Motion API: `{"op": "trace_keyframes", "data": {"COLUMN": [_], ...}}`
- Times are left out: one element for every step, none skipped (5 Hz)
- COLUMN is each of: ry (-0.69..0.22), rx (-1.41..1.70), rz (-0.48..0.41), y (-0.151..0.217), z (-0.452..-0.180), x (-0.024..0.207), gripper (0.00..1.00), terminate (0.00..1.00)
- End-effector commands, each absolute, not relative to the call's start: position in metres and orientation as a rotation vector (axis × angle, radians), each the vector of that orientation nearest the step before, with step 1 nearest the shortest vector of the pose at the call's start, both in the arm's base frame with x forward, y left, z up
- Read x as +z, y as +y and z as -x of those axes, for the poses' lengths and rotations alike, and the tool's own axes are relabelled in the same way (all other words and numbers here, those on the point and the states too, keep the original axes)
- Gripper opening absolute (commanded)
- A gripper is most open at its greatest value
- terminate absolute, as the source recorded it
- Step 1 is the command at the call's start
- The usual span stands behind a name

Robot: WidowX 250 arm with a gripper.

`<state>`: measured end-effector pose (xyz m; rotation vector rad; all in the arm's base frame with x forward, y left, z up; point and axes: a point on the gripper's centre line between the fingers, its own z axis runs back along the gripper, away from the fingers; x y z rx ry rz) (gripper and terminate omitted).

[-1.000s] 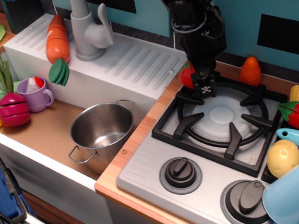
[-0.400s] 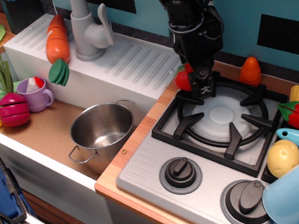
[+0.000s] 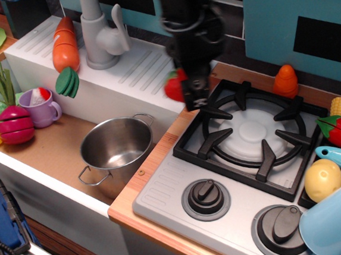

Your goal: Put strawberry in pot

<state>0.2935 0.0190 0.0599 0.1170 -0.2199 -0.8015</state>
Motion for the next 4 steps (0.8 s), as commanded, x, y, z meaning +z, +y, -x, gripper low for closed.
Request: {"op": "trace_keyframes", "data": {"ry": [-0.276,-0.295,-0.295,-0.295], "rx": [-0.813,-0.833,-0.833,-0.833], "rz": [-0.149,-0.160,-0.160,-0.160], "y": [0.053,0.069,0.069,0.069], "z": [-0.282,-0.273,-0.273,-0.273], "x": [0.058,0.050,0.050,0.050], "gripper": [1.00,1.00,1.00,1.00], "terminate": [0.00,0.00,0.00,0.00]}}
